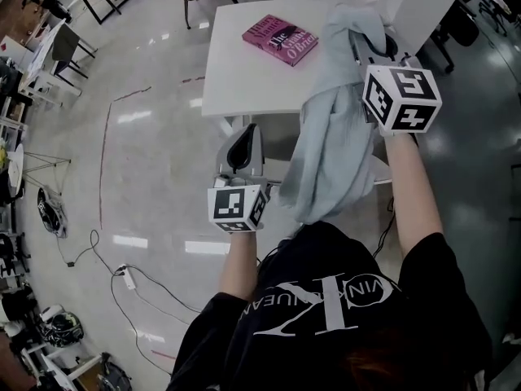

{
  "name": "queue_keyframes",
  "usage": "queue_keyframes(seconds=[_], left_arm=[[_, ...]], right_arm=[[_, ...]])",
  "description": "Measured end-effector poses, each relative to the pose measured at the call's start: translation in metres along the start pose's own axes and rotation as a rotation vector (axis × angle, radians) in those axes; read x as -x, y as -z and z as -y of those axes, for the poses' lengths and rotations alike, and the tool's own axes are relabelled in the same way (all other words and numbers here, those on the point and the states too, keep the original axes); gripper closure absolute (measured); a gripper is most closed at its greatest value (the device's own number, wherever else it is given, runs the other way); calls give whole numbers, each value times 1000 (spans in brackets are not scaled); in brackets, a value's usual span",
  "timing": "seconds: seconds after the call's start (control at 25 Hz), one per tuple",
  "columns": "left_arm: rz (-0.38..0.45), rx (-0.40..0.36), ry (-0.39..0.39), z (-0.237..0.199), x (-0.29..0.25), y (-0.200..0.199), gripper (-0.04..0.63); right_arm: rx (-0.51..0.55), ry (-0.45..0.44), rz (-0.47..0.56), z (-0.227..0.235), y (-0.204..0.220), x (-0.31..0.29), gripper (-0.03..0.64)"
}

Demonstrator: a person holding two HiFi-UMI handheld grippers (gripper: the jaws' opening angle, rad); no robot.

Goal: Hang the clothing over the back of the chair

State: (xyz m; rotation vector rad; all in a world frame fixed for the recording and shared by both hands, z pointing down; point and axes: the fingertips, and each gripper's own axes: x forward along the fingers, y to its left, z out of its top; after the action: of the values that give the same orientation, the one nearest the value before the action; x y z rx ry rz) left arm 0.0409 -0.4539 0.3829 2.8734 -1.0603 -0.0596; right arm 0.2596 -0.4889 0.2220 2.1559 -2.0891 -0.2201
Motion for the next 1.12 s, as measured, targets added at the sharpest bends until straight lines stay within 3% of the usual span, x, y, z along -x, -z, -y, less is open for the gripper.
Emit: queue_keyframes(seconds=[0.4, 0.52, 0.84, 1.12], left_arm=[[-41, 16, 16, 0, -13, 21, 584], [-45, 18, 24, 2, -18, 25, 584], [-54, 19, 34, 4, -18, 24, 584], [-62, 24, 31, 4, -16, 30, 584]], right_arm=[[4, -114, -180, -38, 96, 16, 581], [22, -199, -275, -58, 137, 27, 581], [90, -498, -651, -123, 255, 71, 581], [142, -622, -763, -145, 280, 82, 580]])
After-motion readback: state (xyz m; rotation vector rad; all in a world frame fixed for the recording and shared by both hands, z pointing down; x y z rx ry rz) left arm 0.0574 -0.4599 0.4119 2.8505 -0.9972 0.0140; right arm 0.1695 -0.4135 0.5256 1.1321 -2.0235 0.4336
